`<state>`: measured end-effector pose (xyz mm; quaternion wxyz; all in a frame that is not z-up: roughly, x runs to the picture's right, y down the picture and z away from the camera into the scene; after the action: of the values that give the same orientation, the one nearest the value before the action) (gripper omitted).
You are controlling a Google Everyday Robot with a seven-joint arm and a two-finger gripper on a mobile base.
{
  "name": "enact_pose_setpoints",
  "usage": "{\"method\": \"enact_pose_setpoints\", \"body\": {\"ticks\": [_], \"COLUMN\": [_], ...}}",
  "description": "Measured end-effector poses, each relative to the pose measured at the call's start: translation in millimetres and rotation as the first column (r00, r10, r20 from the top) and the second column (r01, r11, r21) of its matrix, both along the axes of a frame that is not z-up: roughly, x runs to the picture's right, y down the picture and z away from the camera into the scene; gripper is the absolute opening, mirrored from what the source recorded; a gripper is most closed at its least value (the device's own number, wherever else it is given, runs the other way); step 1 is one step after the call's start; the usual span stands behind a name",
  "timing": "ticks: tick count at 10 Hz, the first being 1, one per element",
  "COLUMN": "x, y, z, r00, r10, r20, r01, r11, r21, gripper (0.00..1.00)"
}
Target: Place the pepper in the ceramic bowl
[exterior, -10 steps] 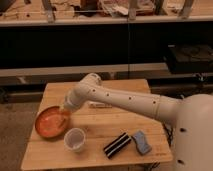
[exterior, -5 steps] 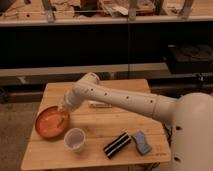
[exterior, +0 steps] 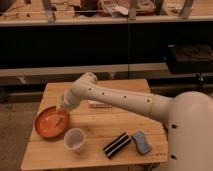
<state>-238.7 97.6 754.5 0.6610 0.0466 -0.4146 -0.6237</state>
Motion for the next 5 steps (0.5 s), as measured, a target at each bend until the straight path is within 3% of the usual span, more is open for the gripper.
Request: {"method": "enact_pose_setpoints", "body": {"ticks": [5], "x": [-7.5], "y": [-1.7], "z": [2.3], "r00": [1.000], "r10": [0.005], "r20": [0.010], "r01": [-0.005], "r11": [1.0000], "r21": [-0.001], "gripper": [0.00]}}
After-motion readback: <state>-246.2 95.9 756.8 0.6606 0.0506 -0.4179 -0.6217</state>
